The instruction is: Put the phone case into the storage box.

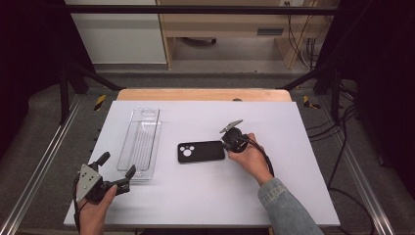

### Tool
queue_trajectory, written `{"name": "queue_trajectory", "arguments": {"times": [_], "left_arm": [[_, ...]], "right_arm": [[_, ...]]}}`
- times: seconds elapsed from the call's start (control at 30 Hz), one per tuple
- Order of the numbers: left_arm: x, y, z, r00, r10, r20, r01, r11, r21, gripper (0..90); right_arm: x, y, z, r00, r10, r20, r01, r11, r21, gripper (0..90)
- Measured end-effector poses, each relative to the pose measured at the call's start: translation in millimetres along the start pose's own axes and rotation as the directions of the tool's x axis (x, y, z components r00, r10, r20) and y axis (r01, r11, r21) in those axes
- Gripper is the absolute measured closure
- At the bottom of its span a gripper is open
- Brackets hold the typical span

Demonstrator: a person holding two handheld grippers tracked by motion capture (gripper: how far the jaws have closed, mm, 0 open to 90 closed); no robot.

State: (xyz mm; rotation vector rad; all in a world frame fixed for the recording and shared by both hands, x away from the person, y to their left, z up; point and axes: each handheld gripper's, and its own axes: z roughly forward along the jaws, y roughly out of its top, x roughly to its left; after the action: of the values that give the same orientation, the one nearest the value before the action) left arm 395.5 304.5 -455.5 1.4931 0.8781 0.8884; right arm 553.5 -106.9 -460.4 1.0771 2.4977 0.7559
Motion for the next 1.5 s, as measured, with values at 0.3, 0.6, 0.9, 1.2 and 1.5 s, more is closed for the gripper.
{"name": "queue_trajectory", "arguments": {"times": [0.3,0.6,0.9,1.2,1.5], "left_arm": [[0.0,0.1,0.0,1.0000,0.000,-0.001,0.000,1.0000,0.001,1.0],[0.6,0.3,-0.1,1.0000,-0.001,-0.003,0.001,1.0000,-0.003,1.0],[1.0,0.3,-1.1,1.0000,-0.006,-0.006,0.006,1.0000,-0.004,1.0],[1.3,0.3,-1.7,0.9999,-0.008,-0.008,0.008,1.0000,-0.004,1.0],[1.2,0.1,-1.2,1.0000,-0.007,-0.006,0.007,1.0000,-0.002,1.0]], "right_arm": [[10.4,5.4,-4.5,0.9999,0.008,-0.011,-0.009,0.998,-0.063,90.0],[16.8,8.7,-17.4,0.9949,0.090,-0.047,-0.096,0.985,-0.144,80.0],[13.1,3.1,-15.7,0.9808,0.192,-0.033,-0.195,0.973,-0.124,48.4],[13.1,-6.0,-9.1,0.9664,0.251,-0.054,-0.256,0.961,-0.104,28.4],[10.5,-14.3,-1.8,0.9523,0.299,-0.062,-0.303,0.949,-0.089,49.4]]}}
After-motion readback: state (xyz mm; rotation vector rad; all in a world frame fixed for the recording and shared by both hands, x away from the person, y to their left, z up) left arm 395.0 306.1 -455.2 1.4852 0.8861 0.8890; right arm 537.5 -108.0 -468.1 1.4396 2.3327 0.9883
